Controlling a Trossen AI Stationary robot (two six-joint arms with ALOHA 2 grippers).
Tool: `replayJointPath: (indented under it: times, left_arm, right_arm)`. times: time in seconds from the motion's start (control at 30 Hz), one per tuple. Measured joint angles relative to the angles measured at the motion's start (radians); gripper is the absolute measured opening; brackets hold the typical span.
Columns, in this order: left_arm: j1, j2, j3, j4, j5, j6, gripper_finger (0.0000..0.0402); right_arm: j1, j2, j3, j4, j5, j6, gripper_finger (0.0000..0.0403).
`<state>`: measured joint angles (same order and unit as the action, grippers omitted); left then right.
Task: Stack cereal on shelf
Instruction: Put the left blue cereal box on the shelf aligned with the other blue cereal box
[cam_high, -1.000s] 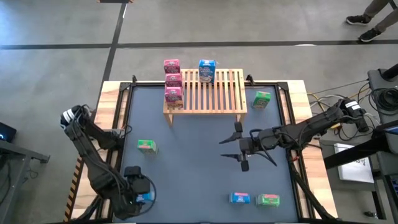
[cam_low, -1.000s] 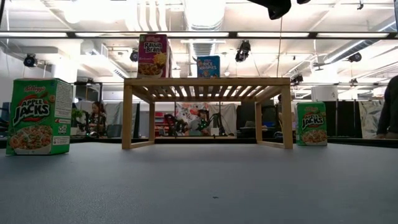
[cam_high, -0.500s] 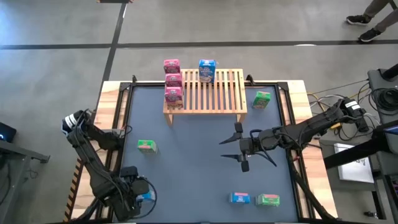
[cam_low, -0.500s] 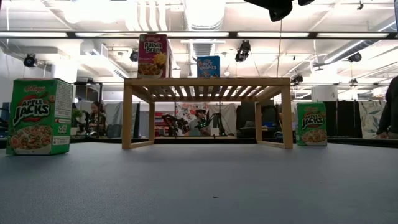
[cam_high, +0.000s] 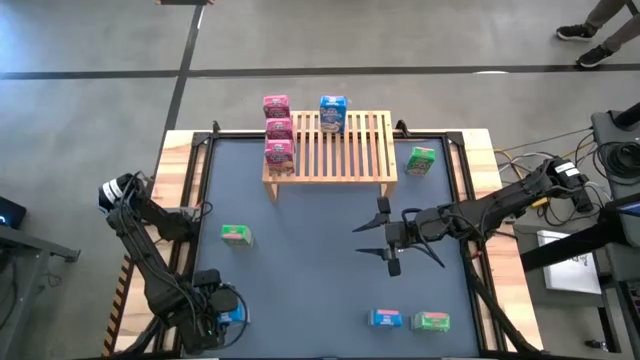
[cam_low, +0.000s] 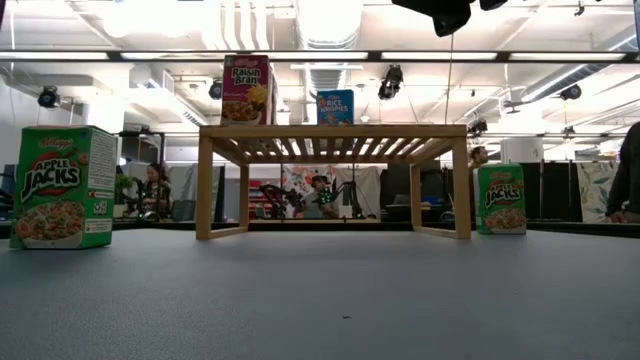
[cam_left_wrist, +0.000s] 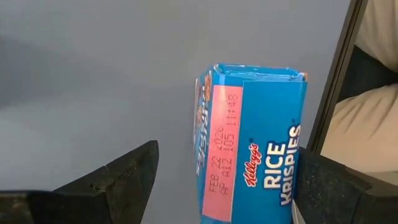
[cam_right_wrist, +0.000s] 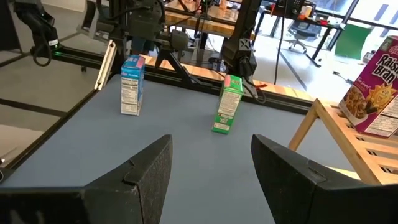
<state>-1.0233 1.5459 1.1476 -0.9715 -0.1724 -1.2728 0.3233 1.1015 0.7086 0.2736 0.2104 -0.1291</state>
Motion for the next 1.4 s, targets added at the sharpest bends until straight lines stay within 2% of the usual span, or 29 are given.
replayJointPath:
  times: [0.4, 0.67, 0.83, 1.07, 1.4]
  left_arm:
    - [-0.003, 0.0, -0.001, 0.005, 0.0, 0.014, 0.0303]
    - [-0.003, 0.0, -0.001, 0.007, 0.0, 0.014, 0.0221]
    - [-0.003, 0.0, -0.001, 0.007, 0.0, 0.018, 0.0191]
    - [-0.003, -0.032, 0.001, 0.006, -0.004, 0.034, 0.0185]
    - [-0.001, -0.085, 0.002, 0.007, -0.083, 0.089, 0.0185]
  right_arm:
    - [0.0, 0.0, 0.0, 0.0, 0.0, -0.001, 0.021]
    - [0.0, 0.0, 0.0, 0.0, 0.0, -0.001, 0.021]
    - [0.0, 0.0, 0.0, 0.0, 0.0, -0.001, 0.021]
    - [0.0, 0.0, 0.0, 0.001, 0.0, -0.001, 0.021]
    - [0.0, 0.0, 0.0, 0.001, 0.0, -0.001, 0.021]
